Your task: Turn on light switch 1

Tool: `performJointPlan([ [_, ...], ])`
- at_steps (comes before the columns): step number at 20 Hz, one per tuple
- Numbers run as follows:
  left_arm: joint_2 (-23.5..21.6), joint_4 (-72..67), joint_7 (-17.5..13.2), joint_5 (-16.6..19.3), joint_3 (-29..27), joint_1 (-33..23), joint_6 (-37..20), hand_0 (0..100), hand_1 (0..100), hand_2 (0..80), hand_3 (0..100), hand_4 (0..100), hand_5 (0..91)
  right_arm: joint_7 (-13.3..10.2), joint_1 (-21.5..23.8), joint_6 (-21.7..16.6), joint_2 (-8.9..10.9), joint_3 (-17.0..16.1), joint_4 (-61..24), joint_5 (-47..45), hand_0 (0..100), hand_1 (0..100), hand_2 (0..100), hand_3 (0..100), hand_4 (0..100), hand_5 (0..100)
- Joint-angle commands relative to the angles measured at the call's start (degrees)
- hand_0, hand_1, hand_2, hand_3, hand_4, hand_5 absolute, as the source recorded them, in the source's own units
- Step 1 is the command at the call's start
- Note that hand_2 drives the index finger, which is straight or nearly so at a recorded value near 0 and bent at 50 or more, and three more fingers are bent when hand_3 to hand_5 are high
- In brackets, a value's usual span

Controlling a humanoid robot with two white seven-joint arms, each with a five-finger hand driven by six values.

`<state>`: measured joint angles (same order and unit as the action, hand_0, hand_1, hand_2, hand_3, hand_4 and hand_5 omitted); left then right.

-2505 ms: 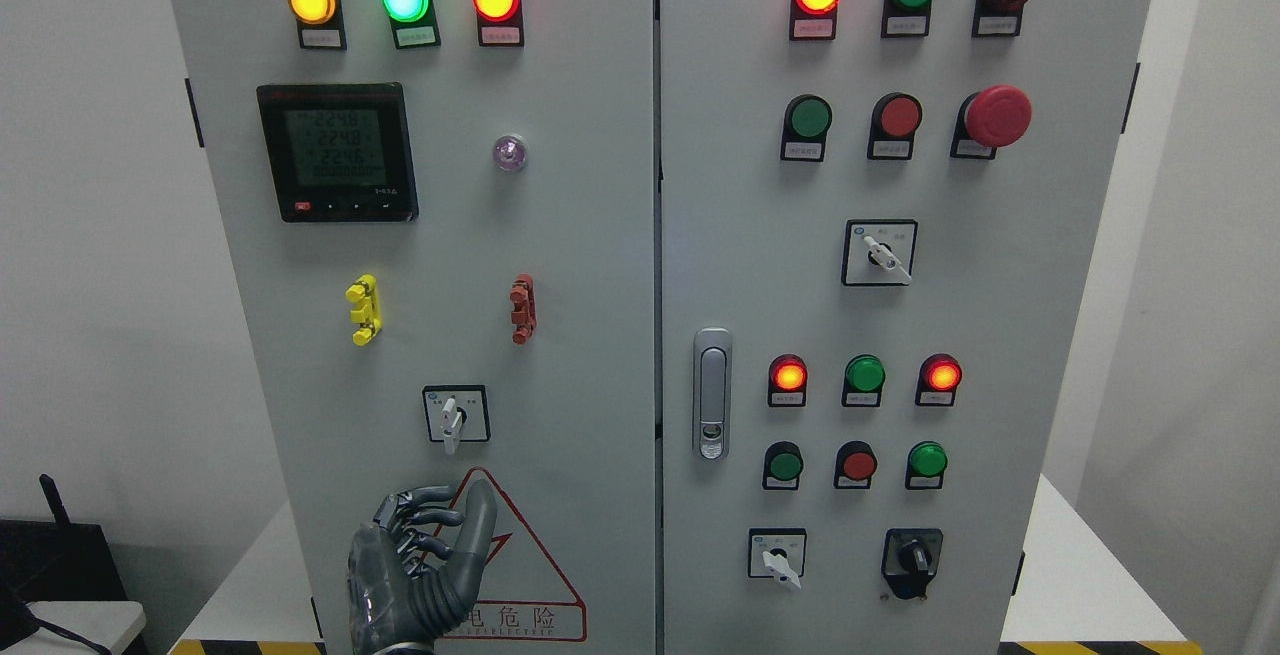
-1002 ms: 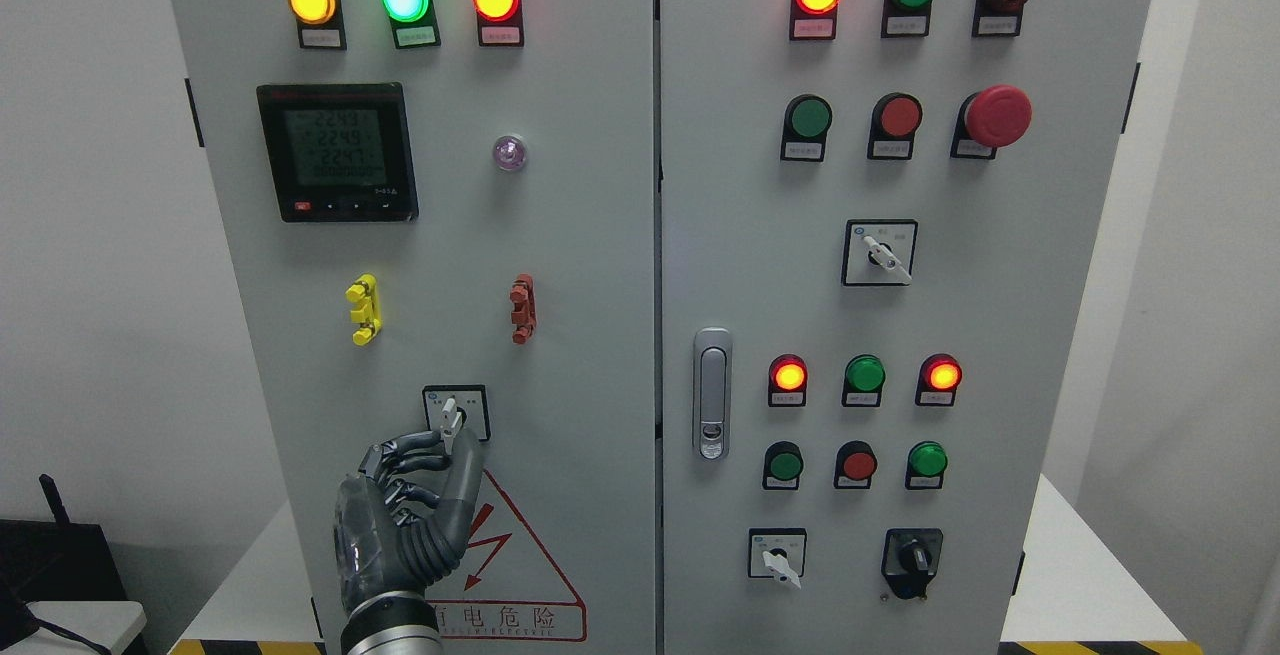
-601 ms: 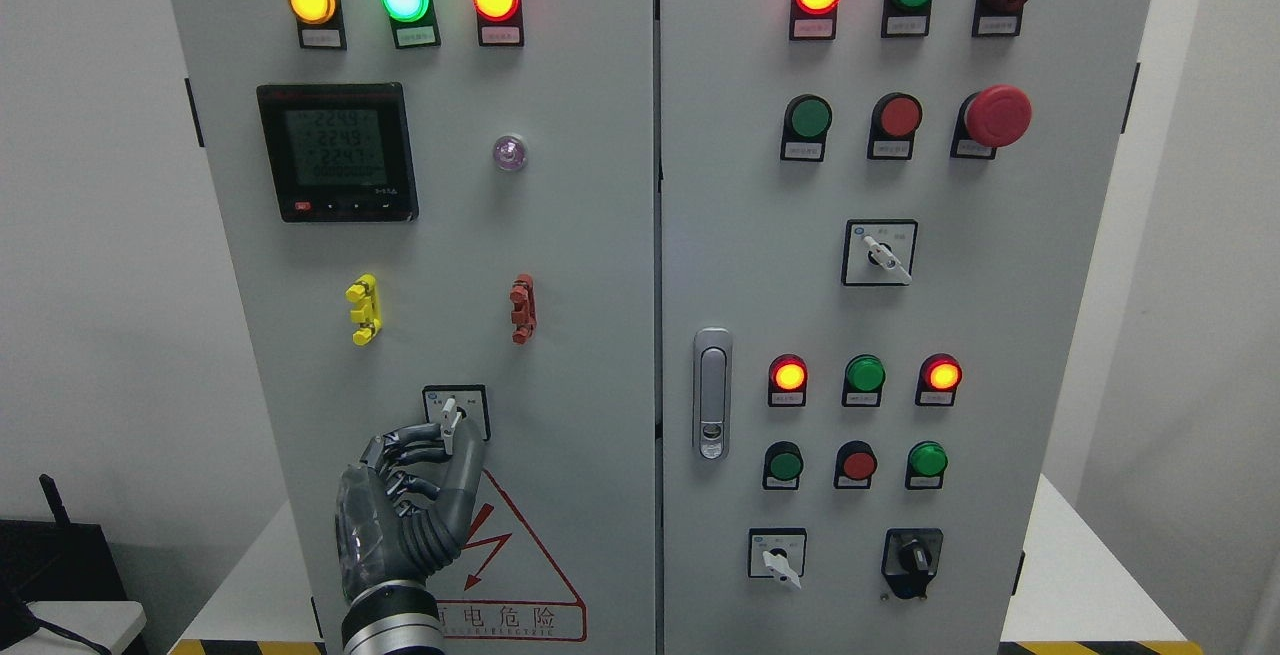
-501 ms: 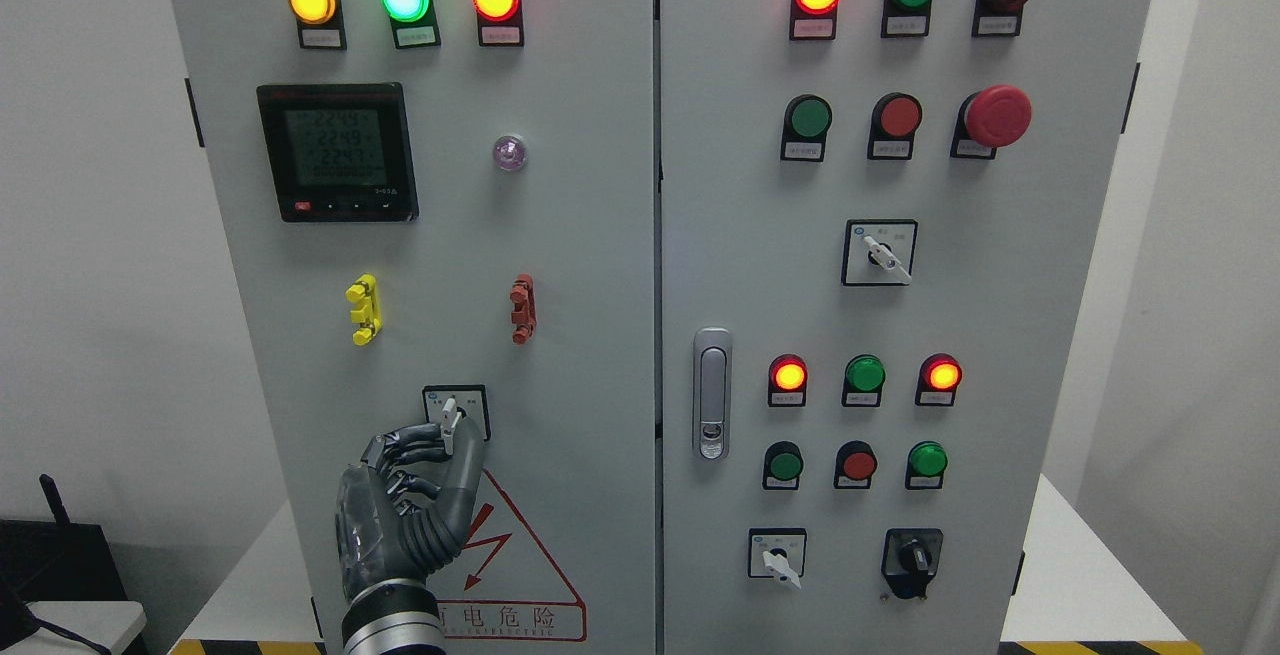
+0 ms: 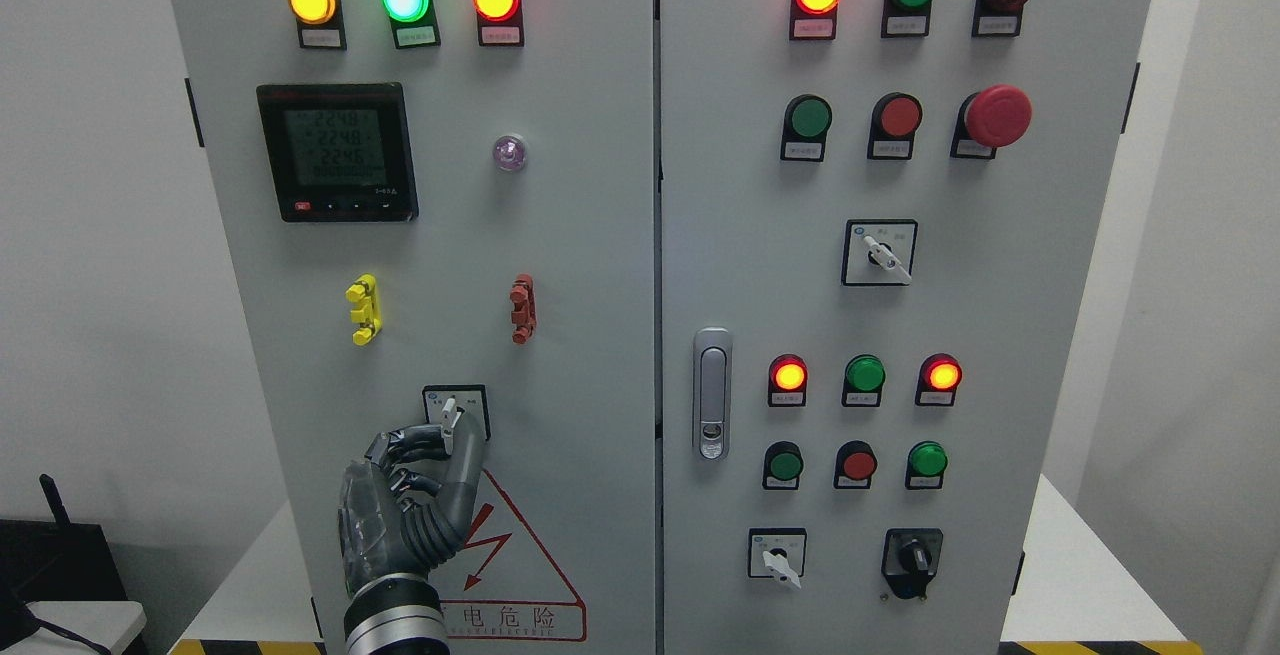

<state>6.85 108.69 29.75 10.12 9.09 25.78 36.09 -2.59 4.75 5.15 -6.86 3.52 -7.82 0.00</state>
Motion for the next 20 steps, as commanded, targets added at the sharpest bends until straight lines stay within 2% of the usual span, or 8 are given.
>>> performJointPlan([
  [1,0.0,0.0,0.0,0.0,0.1,0.1,0.8,25,47,42.1,59,78,85.3,0.0,0.0,0.0,0.0,0.0,0.0,-1.1,12,39,0,0,0,0],
  [20,0.0,0.0,0.0,0.0,0.2,1.0,3.0,26,43,42.7,60,77,82.9,0.0,0.0,0.0,0.0,0.0,0.0,-1.1,12,39,0,0,0,0],
])
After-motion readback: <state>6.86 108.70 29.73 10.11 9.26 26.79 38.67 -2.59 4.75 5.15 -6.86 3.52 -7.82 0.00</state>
